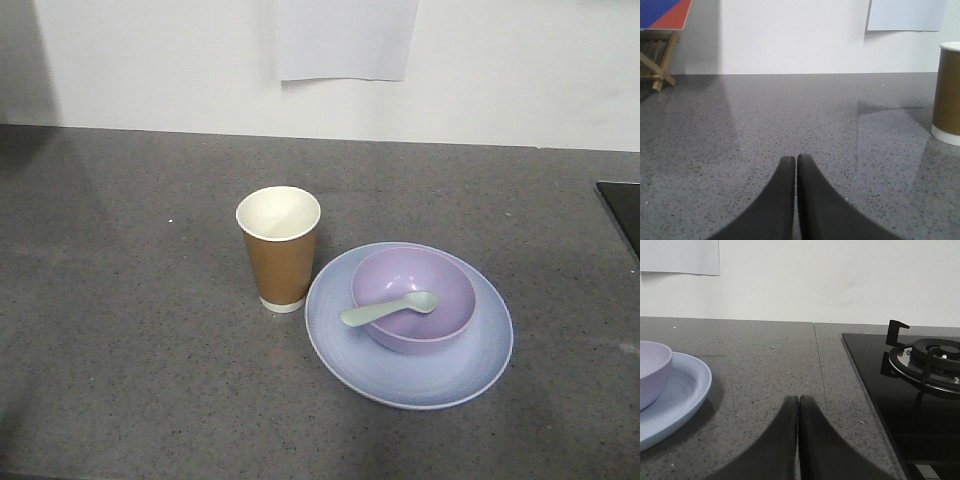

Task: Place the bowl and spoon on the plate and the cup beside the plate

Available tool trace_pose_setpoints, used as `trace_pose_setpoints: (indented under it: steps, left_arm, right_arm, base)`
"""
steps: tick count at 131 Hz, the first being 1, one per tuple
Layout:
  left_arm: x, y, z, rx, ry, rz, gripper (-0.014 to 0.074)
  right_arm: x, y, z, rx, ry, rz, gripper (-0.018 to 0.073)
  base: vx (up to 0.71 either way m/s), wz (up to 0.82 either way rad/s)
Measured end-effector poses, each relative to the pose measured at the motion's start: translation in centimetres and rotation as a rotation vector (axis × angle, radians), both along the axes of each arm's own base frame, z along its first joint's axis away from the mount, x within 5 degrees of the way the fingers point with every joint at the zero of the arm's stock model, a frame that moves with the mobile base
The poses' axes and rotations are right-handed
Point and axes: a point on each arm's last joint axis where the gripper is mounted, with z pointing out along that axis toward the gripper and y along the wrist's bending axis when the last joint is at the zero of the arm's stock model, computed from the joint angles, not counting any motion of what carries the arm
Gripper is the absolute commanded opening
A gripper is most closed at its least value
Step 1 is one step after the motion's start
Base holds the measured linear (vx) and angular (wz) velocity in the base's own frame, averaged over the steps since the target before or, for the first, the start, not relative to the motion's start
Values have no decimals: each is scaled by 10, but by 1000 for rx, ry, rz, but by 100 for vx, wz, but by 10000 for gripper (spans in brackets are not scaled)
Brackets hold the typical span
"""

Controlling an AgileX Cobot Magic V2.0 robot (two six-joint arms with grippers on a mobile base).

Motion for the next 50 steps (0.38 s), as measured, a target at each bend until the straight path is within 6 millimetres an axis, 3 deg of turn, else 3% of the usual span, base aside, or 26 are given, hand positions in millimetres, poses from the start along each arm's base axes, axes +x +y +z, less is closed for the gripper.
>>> trace_pose_setpoints:
  steps: [50]
  left_arm:
    - [0, 0, 0, 0, 0, 0, -8]
  right_arm:
    - [0, 0, 0, 2, 0, 0, -8]
  base:
    - [0, 0]
